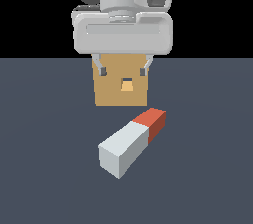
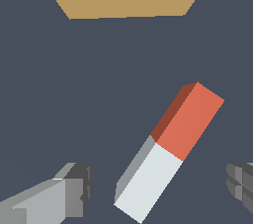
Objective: Insert the peg into the horizontal hole in a box.
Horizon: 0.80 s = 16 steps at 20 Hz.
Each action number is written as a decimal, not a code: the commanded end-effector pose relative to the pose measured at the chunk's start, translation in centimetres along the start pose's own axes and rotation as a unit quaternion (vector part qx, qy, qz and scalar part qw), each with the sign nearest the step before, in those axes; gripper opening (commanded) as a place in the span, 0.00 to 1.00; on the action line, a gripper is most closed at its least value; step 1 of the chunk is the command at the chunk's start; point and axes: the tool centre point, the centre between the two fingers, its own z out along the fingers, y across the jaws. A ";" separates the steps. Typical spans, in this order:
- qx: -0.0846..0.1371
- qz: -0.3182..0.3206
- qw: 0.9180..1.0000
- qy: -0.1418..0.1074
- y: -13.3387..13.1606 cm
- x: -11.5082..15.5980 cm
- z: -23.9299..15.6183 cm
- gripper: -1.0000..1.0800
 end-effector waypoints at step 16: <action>-0.003 0.100 0.995 -0.004 1.0 -2.3 3.0 0.96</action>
